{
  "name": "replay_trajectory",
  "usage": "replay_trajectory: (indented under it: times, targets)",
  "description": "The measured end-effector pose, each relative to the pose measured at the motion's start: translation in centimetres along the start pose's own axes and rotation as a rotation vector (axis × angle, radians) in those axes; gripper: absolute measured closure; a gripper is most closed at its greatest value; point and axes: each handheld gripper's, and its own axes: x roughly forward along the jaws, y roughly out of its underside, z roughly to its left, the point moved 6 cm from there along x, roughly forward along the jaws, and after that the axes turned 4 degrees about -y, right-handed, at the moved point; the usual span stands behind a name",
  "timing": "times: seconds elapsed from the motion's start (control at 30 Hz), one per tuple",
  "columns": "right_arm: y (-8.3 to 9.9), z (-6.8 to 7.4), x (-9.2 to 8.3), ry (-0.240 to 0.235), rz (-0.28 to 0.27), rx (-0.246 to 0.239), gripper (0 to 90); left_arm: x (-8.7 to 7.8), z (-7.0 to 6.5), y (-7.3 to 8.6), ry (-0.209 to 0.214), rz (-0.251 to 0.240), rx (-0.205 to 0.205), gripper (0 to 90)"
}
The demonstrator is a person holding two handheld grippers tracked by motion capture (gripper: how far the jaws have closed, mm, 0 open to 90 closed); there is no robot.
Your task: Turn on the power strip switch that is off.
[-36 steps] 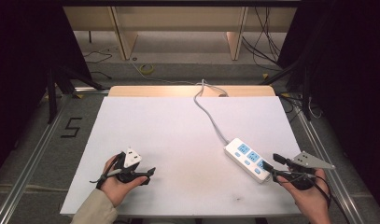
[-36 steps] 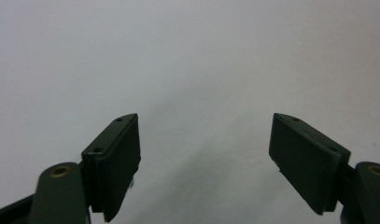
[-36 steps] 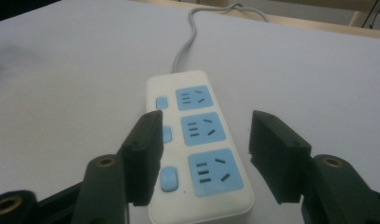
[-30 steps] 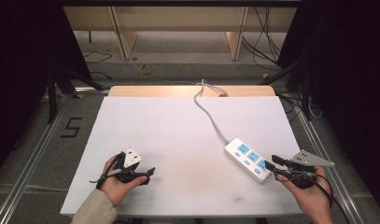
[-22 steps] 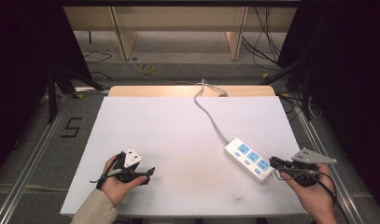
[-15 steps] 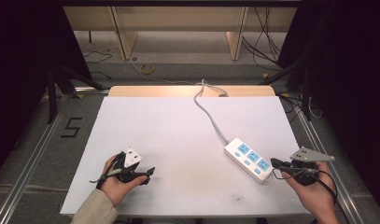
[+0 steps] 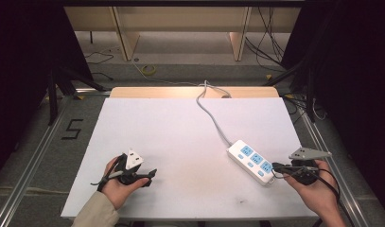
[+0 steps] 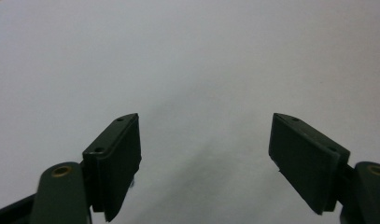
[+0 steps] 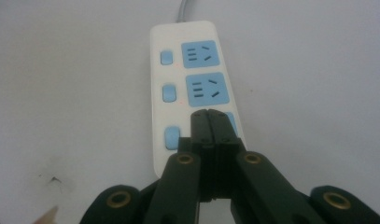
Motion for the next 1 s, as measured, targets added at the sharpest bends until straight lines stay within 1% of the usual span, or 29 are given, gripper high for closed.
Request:
replay_trajectory:
  times: [0.4,0.67,1.0]
  targets:
    - [-0.4,-0.04,0.08,-0.01,0.058,0.015,90.0,-0.02,0.05,-0.01,-0.004,-0.001,-0.002,25.2]
    - [-0.67,-0.1,0.09,-0.014,0.082,0.013,90.0,-0.03,0.06,-0.03,-0.005,-0.002,-0.001,25.2]
    - [-0.95,-0.02,0.21,-0.026,0.131,0.012,90.0,-0.01,0.07,-0.02,-0.005,0.0,-0.001,25.4]
